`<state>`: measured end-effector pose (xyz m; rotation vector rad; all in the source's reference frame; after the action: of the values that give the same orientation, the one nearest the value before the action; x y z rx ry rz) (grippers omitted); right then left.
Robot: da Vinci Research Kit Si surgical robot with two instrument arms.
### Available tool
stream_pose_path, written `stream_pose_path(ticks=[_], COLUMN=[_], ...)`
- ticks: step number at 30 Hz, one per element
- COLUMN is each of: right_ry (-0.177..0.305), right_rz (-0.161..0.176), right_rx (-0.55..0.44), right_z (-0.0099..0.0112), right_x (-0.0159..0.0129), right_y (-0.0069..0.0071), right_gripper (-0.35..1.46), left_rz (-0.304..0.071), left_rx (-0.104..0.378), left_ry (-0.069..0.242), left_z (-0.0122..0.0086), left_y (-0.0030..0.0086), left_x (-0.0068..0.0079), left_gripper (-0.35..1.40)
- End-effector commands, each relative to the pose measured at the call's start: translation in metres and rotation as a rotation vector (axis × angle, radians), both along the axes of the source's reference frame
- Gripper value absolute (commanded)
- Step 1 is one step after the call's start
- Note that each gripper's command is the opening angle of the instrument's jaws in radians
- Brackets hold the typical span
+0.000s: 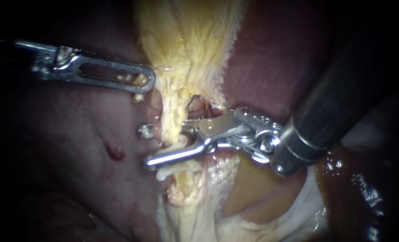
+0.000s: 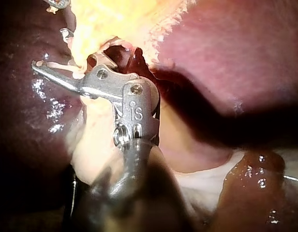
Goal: Clipping third clip left tube
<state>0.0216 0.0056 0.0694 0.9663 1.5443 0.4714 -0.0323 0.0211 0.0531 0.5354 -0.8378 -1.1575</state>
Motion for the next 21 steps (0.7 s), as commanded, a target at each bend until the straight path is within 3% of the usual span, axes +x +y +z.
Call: stream_pose_path(ticks=[1,6,11,19,21], right_ry=[0.004,0.015,0.019,0.092,0.077], right_rz=[0.002,0.01,0.006,-0.038,-0.013], right_rx=[0.004,0.016,0.02,0.039,0.049], right_z=[-0.0001,-0.0004,-0.0011,-0.0029,-0.0032], right_x=[0.0,-0.0002,-0.0001,-0.0005,-0.0006], right_y=[0.0002,0.0008,0.0003,-0.0002,-0.0002], right_gripper=[0.47,0.47,0.49,0.49,0.49], left_rz=[0.0,0.0,0.0,0.002,0.002], left_rx=[0.0,0.0,0.0,0.0,0.0], left_ry=[0.0,0.0,0.0,-0.001,-0.001], left_z=[0.0,0.0,0.0001,0.0004,0.0005], left_y=[0.0,0.0,0.0,0.0002,0.0003], left_x=[0.0,0.0,0.0001,0.0004,0.0004], left_gripper=[-0.35,-0.35,-0.35,-0.35,-0.35])
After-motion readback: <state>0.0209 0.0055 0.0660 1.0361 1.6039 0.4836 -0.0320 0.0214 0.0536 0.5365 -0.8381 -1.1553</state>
